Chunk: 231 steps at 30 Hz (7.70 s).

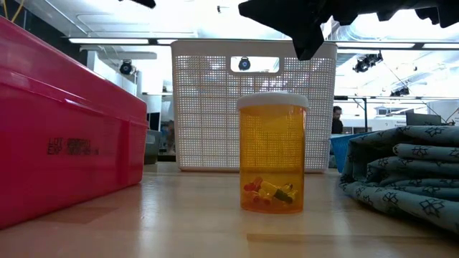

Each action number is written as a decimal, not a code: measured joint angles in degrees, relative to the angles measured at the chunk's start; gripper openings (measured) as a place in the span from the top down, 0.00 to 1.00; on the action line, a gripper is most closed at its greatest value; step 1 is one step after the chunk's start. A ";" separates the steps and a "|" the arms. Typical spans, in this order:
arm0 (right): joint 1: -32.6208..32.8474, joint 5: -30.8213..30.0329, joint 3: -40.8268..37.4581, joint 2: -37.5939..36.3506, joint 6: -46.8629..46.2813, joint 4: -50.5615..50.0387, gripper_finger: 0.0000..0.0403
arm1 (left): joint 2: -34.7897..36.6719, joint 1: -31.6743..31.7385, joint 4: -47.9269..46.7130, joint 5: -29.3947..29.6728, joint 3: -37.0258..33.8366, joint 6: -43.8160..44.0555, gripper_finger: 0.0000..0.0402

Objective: Pick & place medical supplies in basket/bin
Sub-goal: Put the middle orange pill bottle into the blue bin

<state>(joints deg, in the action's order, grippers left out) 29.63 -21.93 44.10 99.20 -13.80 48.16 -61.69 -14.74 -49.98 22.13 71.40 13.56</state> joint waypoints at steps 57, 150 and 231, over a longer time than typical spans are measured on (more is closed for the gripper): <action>0.00 1.33 0.00 0.00 -1.79 -1.36 0.49 | 23.12 -17.01 19.32 7.10 -25.73 -3.04 0.40; -0.17 1.09 0.00 0.00 -1.49 -1.22 0.49 | 61.11 -38.40 19.75 44.42 -43.89 -2.39 0.40; 6.16 8.90 -0.02 0.00 0.90 -19.32 0.23 | 61.11 -38.40 19.63 53.77 -43.87 -6.44 0.40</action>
<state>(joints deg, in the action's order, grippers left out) 35.79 -13.03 44.07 99.20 -12.90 28.84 -0.58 -53.15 -30.35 75.90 27.53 7.12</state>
